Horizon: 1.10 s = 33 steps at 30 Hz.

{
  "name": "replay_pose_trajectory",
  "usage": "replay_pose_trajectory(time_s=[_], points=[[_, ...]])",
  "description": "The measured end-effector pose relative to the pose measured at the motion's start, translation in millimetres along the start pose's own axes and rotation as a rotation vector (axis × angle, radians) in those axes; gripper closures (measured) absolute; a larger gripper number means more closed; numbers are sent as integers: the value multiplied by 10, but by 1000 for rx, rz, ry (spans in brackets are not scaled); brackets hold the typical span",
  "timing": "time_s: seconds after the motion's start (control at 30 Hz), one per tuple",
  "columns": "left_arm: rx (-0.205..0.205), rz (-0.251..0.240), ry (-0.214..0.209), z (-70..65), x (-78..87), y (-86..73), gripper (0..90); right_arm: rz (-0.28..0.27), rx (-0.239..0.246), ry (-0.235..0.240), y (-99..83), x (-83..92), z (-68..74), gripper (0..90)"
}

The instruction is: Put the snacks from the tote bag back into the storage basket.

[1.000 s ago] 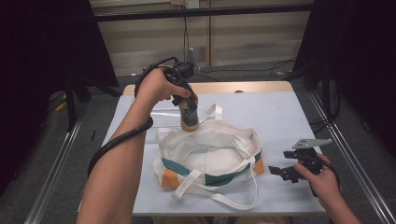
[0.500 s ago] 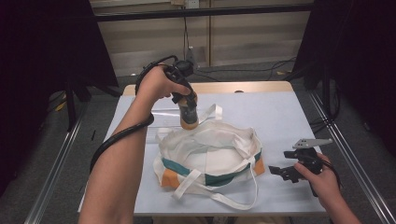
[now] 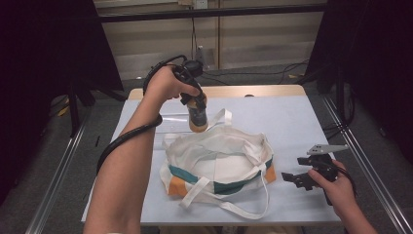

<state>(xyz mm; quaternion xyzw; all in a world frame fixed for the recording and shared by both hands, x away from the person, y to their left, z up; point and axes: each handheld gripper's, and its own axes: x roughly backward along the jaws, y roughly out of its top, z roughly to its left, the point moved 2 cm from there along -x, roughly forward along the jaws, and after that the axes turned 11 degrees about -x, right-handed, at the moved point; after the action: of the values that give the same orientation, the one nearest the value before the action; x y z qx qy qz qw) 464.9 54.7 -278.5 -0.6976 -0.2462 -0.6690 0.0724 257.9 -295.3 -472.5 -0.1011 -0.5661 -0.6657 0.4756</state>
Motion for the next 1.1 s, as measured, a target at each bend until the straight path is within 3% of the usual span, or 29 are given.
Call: replay_pose_trajectory(time_s=[0.1, 0.2, 0.3, 0.53, 0.93, 1.1], points=[[-19, 1, -3, 21, 8, 8, 302, 3, -3, 0, -1, -1, 0, 52], [1, 1, -3, 15, 8, 9, 302, 1, -6, -2, 1, 1, 1, 52], [-15, 7, -3, 42, 15, 2, 302, -1, -5, -2, 1, 2, 1, 52], [9, 3, 1, 73, 26, -9, 302, 2, -4, -3, 1, 1, -3, 52], [0, -1, 5, 127, 51, 5, 302, 4, -7, -4, -3, 0, -9, 53], [23, -7, 5, 139, 30, 10, 302, 1, -9, -4, -5, 2, -14, 52]])
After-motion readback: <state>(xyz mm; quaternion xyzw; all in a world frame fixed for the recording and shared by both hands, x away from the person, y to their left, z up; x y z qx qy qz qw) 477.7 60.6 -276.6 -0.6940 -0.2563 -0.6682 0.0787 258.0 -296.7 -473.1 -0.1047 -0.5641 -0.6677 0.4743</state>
